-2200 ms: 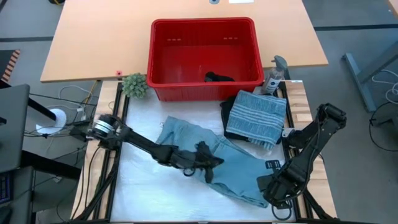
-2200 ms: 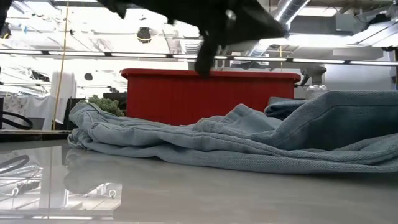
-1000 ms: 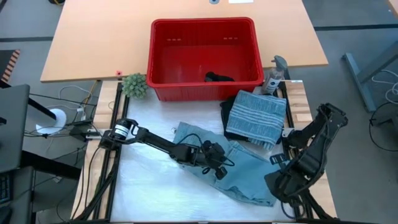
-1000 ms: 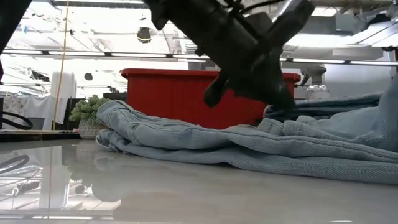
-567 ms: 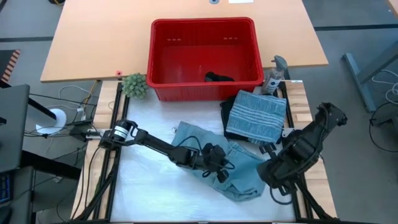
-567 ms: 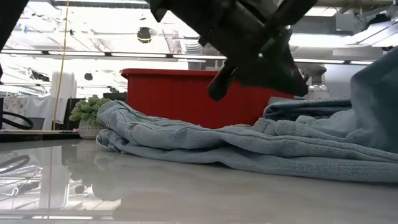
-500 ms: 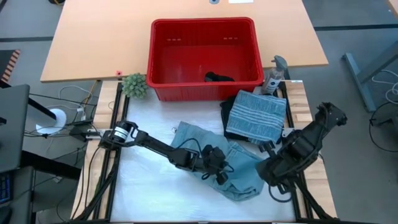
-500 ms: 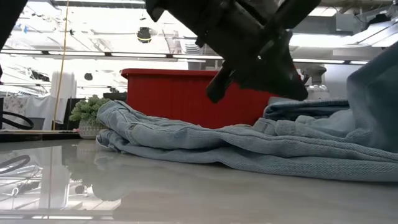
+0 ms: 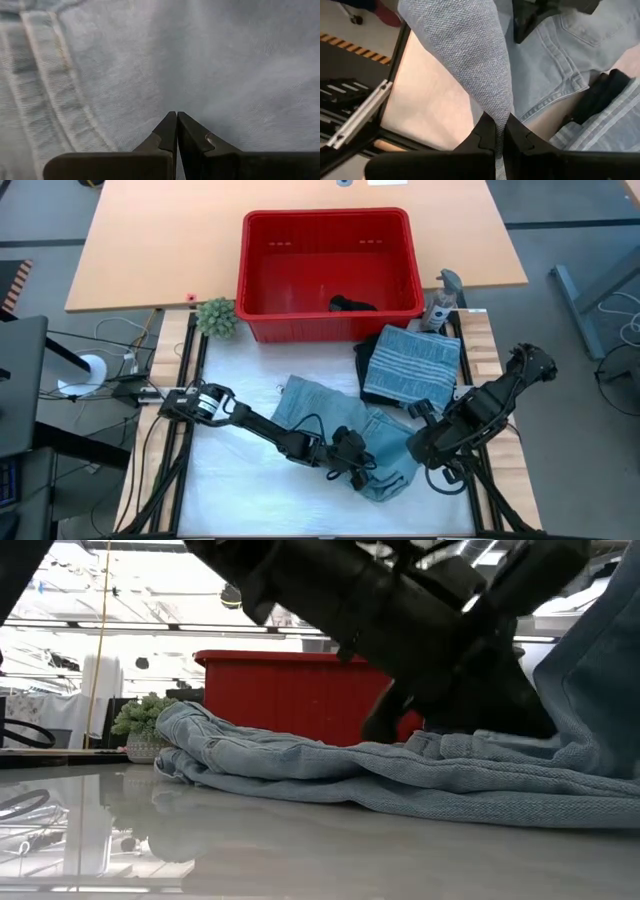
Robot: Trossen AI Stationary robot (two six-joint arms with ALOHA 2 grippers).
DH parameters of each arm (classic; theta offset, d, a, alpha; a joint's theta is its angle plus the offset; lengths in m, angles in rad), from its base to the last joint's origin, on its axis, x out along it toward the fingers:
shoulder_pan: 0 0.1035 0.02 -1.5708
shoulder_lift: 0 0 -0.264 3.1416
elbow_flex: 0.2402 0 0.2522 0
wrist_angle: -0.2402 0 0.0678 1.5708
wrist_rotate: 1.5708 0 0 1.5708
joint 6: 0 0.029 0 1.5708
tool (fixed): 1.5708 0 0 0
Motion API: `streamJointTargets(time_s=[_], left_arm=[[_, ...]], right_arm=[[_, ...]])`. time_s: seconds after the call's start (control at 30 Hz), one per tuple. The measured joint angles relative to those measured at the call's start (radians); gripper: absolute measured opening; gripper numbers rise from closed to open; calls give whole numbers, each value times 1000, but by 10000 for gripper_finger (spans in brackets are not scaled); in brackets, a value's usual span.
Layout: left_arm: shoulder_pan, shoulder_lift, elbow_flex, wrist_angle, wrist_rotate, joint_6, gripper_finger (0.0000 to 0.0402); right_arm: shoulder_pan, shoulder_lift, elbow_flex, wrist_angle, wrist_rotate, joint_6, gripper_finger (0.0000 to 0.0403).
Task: Fold Laundry from Bin
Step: Fold the blue pants
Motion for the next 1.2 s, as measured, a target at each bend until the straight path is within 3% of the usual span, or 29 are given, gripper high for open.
streamJointTargets(time_s=[0.57, 0.9, 1.07, 1.2], left_arm=[[-46, 1, 0, 7, -2, 102, 0], [-45, -11, 0, -5, -10, 189, 0], [-46, -74, 0, -151, -14, 181, 0], [-48, -167, 0, -393, -22, 147, 0]], right_arm=[[-138, 0, 142, 41, 150, -230, 30], [-172, 49, 144, 61, 140, -307, 30], [-158, 65, 144, 56, 134, -320, 30], [-146, 67, 144, 56, 133, -325, 30]])
